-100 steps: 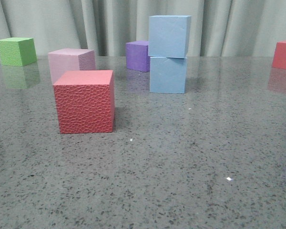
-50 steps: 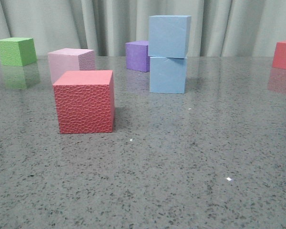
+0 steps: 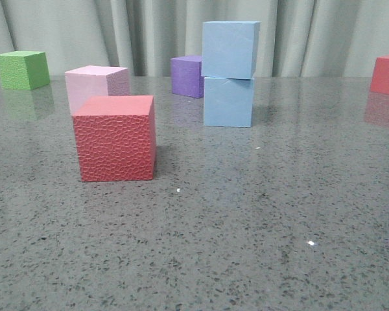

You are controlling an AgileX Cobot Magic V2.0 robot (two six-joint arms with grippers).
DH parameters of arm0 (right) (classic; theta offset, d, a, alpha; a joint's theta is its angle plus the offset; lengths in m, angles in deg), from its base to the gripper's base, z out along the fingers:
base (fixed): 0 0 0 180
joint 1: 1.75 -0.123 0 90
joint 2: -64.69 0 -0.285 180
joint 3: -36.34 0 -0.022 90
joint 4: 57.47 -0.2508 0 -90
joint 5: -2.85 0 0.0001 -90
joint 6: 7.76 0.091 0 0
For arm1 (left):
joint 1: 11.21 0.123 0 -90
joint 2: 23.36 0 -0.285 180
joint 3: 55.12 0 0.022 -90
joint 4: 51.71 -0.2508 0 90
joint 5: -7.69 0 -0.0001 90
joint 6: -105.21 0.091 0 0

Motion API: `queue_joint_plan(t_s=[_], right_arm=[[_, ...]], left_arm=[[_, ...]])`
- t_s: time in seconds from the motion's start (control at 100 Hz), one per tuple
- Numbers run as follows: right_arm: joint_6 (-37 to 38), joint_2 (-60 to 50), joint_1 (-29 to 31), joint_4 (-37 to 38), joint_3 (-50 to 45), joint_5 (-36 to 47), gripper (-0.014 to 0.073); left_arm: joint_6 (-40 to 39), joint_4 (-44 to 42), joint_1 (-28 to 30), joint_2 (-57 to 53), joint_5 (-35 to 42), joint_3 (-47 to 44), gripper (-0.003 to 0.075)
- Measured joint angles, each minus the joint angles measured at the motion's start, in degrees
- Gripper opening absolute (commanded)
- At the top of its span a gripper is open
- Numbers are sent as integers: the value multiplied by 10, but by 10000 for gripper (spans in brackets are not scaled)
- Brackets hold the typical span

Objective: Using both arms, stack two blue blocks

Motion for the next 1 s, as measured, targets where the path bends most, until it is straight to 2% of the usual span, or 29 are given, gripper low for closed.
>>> queue_joint_plan(t_s=[0.18,0.36,0.85,0.92,1.0], right_arm=[[0,0,0,0,0,-5,592],[0,0,0,0,0,-21,592],[0,0,0,0,0,-30,589],[0,0,0,0,0,-30,577],[0,0,0,0,0,-30,521]], left_arm=[[-13,3,0,-82,15,-68,567],[-16,3,0,-138,16,-96,567],[-16,3,0,-151,16,-100,564],[-16,3,0,-151,16,-100,537],[-16,3,0,-151,16,-100,465]])
